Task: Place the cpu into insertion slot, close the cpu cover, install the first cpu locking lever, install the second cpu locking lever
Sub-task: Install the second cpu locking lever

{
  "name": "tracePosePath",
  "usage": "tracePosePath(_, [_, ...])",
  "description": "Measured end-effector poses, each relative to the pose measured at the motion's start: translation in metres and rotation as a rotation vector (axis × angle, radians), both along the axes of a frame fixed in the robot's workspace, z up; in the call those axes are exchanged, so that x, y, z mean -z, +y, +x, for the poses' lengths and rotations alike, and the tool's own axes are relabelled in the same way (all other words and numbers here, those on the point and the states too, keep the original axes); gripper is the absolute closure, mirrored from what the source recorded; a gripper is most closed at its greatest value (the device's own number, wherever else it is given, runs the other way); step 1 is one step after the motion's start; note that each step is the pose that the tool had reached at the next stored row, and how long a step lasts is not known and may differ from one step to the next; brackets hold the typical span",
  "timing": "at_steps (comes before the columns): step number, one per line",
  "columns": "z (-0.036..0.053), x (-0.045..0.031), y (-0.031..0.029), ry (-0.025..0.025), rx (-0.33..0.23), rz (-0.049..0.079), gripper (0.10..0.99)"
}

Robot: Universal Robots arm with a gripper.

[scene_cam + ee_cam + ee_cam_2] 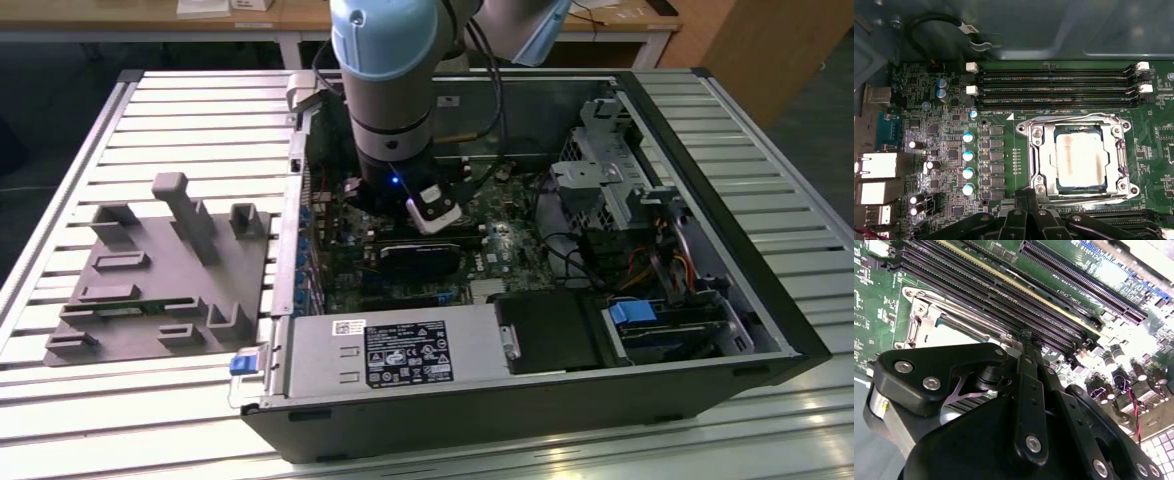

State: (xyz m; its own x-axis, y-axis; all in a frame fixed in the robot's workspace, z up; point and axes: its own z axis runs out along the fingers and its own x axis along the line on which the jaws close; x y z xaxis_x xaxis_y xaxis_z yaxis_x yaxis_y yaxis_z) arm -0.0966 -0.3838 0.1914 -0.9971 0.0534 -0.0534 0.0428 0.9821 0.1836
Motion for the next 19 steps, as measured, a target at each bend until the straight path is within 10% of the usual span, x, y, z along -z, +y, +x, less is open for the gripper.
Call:
tracePosePath(8, [0.0, -0.002, -0.0001, -0.0004, -0.004, -0.005, 0.984])
tracePosePath(19, [0.0, -0.0259, -0.0001, -0.0003, -0.004, -0.001, 0.984])
